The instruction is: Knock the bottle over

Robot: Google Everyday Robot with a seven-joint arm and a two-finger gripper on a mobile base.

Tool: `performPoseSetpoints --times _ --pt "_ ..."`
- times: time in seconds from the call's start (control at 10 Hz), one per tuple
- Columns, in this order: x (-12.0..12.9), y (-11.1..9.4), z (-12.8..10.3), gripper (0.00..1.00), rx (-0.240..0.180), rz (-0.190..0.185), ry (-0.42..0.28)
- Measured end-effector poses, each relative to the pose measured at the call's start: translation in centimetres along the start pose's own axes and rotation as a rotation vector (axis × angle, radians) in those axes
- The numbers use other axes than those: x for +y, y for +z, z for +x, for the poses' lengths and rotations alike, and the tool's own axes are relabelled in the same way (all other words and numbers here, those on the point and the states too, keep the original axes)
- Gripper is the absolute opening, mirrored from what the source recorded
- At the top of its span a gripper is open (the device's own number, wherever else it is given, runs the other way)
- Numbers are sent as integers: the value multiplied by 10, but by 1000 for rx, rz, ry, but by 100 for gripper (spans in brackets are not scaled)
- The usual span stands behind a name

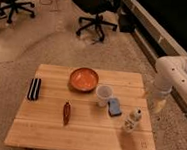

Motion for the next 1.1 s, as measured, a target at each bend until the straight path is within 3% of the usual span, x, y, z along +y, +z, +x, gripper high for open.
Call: performPoseSetpoints --times 1.1 --pt "0 0 0 65 0 0 0"
